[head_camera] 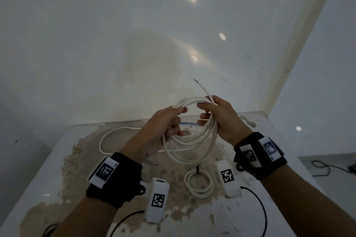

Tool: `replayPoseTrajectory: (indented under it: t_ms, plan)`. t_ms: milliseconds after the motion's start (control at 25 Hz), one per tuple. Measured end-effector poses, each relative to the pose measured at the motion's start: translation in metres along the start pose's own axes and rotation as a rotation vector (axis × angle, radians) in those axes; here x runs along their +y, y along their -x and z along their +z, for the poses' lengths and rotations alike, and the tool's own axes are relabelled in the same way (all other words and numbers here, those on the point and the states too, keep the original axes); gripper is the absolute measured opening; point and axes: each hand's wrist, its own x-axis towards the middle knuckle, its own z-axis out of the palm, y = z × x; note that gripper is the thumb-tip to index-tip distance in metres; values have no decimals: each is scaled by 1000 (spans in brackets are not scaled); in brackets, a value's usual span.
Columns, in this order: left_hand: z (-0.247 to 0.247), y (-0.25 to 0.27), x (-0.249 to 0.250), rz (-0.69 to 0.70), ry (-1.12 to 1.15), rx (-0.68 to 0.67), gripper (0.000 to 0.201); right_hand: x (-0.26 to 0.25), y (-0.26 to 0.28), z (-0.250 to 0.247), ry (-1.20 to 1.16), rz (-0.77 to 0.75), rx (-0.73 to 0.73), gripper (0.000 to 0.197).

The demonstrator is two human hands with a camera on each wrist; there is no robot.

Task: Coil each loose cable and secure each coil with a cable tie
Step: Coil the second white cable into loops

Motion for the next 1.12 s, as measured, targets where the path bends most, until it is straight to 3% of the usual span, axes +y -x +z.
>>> replayPoseTrajectory:
  t_ms: [200, 320, 400, 520, 680, 800, 880, 1000, 1120]
  plan:
    - [9, 10, -2, -154, -96, -118, 16, 5, 3, 7, -89, 119, 60, 39]
    - [14, 12, -8, -135, -78, -128, 16, 1, 3, 12, -134, 111, 98, 41]
    - [12, 8, -9, -40, -56, -39, 18, -6, 6, 12, -38, 23, 92, 33]
    - [9, 2, -5, 89, -76, 89, 21, -8, 14, 15, 349, -214, 37, 11]
    - [5, 1, -5, 105, -82, 76, 28, -1, 16, 5, 560, -472, 12, 17]
    - [1, 4, -7, 7, -190, 27, 38, -8, 12, -8, 583, -549, 97, 18]
    - [2, 6, -7, -30, -307, 11, 46, -14, 11, -11, 610, -581, 16, 21]
    - [6, 5, -6, -15, -429, 15, 51, -18, 13, -7, 819, -672, -80, 22]
    - [1, 3, -3, 48, -466, 17, 42, -18, 12, -10, 1027, -670, -12, 18]
